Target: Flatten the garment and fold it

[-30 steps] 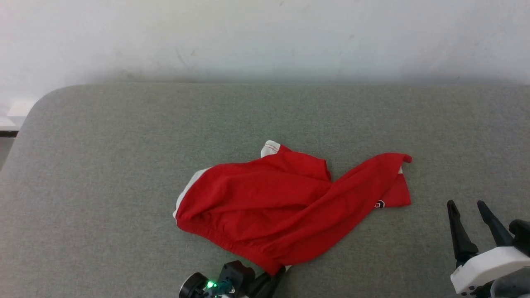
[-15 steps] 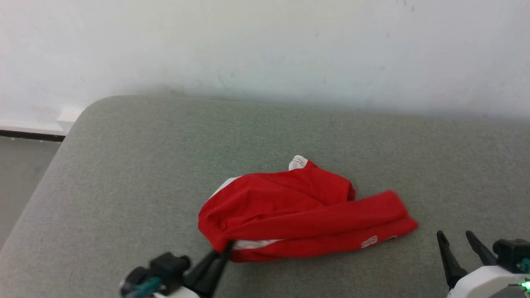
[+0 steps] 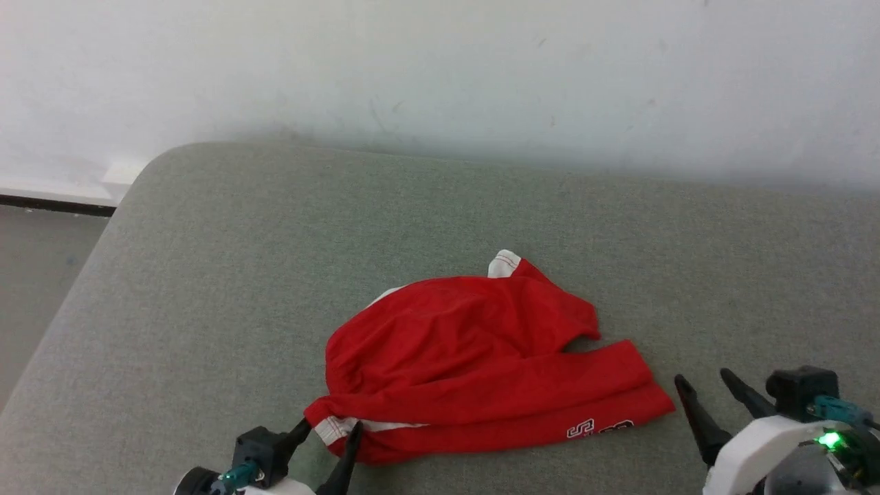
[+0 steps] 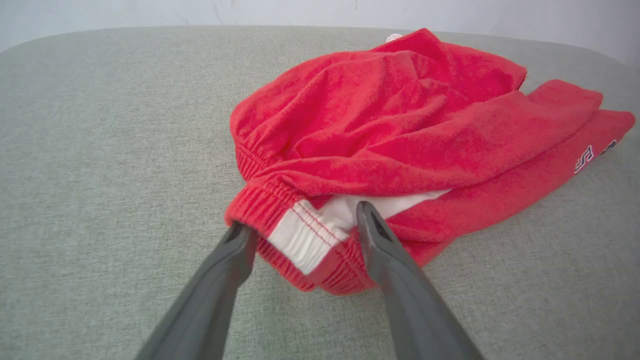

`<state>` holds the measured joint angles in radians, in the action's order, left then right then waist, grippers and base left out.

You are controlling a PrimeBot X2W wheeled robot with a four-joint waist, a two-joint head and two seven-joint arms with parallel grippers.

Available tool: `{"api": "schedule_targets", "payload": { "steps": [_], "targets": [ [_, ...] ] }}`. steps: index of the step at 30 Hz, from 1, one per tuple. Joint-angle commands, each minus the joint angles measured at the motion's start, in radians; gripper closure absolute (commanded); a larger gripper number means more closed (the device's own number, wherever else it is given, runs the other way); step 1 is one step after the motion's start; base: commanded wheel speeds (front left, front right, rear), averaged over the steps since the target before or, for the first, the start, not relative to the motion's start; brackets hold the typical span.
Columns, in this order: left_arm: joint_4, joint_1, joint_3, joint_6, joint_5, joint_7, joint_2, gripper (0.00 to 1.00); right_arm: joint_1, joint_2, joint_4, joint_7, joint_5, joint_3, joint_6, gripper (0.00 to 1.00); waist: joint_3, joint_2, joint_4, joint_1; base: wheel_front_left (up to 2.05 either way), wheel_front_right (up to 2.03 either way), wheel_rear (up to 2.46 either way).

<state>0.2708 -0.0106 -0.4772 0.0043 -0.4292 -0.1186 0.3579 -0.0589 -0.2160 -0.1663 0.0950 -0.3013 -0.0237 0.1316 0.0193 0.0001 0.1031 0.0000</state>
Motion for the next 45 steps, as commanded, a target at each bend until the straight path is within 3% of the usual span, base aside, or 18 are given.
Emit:
{"api": "schedule_targets", "payload": {
  "steps": [1,12,24,27,33,38,41,45],
  "targets": [
    [0.007,-0.012,0.002,0.011,0.009,-0.022,-0.006,0.00,0.024,-0.011,0.011,0.016,-0.019,-0.029,-0.001,0.00,-0.001,-0.0001,0.015,0.0000,0.00,0.00,0.00],
    [-0.038,0.007,0.045,0.077,0.052,-0.137,-0.038,0.00,0.137,-0.101,-0.070,0.223,-0.172,-0.174,-0.001,0.00,-0.008,-0.0001,0.103,0.0000,0.00,0.00,0.00],
    [-0.051,0.012,0.055,0.063,0.096,-0.143,-0.071,0.00,0.245,-0.138,-0.202,0.289,-0.244,-0.260,-0.001,0.00,0.008,-0.0001,0.130,0.0000,0.00,0.00,0.00],
    [-0.048,0.012,0.062,0.059,0.099,-0.143,-0.078,0.00,0.254,-0.146,-0.209,0.285,-0.259,-0.284,-0.001,1.00,0.012,-0.0001,0.126,0.0000,0.00,0.00,0.00],
    [-0.035,0.010,0.069,0.048,0.108,-0.143,-0.090,0.00,0.260,-0.170,-0.211,0.272,-0.287,-0.319,-0.001,1.00,0.011,-0.0001,0.109,0.0000,0.00,0.00,0.00],
    [-0.023,0.027,0.081,0.044,0.111,-0.143,-0.095,0.00,0.221,-0.215,-0.123,0.278,-0.338,-0.316,-0.001,1.00,-0.019,-0.0001,0.076,0.0000,0.00,0.00,0.00],
    [-0.017,0.044,0.085,0.039,0.110,-0.143,-0.098,0.00,0.156,-0.254,-0.036,0.339,-0.389,-0.256,-0.001,1.00,-0.040,-0.0001,0.047,0.0000,0.00,0.00,0.00],
    [-0.015,0.061,0.090,0.033,0.111,-0.143,-0.108,0.00,0.019,-0.304,0.054,0.530,-0.399,-0.103,-0.001,1.00,-0.059,-0.0001,0.005,0.0000,0.00,0.00,0.00]
  ]
}}
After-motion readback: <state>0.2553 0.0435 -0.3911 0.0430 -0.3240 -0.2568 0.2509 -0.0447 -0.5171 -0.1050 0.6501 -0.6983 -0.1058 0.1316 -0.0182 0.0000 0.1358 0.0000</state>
